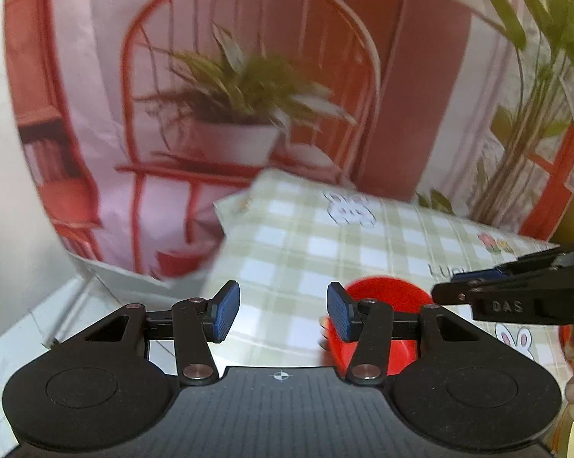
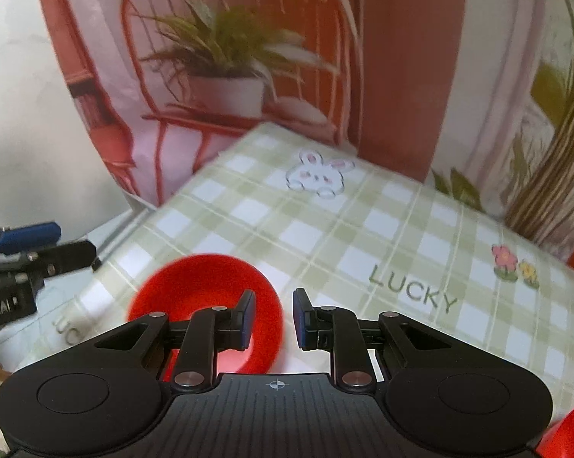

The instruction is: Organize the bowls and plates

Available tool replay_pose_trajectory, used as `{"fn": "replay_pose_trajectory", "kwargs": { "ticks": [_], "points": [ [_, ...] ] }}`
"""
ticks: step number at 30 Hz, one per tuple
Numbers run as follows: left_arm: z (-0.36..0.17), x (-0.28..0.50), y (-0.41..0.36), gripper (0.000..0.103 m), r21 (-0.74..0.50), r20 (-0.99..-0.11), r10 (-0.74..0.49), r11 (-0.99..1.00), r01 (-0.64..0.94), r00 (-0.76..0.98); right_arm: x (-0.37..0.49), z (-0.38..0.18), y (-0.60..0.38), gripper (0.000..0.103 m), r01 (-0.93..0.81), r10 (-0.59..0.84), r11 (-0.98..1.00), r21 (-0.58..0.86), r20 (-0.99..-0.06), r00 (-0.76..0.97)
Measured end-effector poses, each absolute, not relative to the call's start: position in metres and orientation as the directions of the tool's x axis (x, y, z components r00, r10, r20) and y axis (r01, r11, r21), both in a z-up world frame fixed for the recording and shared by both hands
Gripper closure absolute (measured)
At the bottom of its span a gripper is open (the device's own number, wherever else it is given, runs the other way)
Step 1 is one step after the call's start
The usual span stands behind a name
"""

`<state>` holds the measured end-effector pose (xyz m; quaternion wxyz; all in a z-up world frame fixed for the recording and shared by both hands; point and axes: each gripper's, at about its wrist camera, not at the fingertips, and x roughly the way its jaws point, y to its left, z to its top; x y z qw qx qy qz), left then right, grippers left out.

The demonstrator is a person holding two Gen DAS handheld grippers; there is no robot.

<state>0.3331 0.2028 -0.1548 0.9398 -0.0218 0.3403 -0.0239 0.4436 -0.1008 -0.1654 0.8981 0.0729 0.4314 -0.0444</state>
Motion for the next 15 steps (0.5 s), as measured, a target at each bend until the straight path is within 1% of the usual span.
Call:
{"fn": "replay_pose_trajectory", "kwargs": {
  "ticks": [5, 13, 15],
  "points": [
    [-0.177, 0.338, 0.191, 0.05, -0.062, -0.669, -0.085, 0.996, 0.059, 0.739, 0.444, -0.181, -0.111, 0.083, 0.166, -0.012, 0.98, 0.111, -0.796, 0.605],
    [-0.199, 0.343, 0.183, 0.05, -0.08, -0.71, -0.103, 0.995, 0.066, 0.696, 0.445, -0.194, -0.111, 0.082, 0.162, 0.047, 0.971, 0.177, -0.803, 0.595],
    [-0.203, 0.343, 0.182, 0.05, -0.077, -0.718, -0.098, 0.995, 0.062, 0.689, 0.444, -0.197, -0.11, 0.084, 0.159, 0.058, 0.969, 0.187, -0.803, 0.594]
  ]
}}
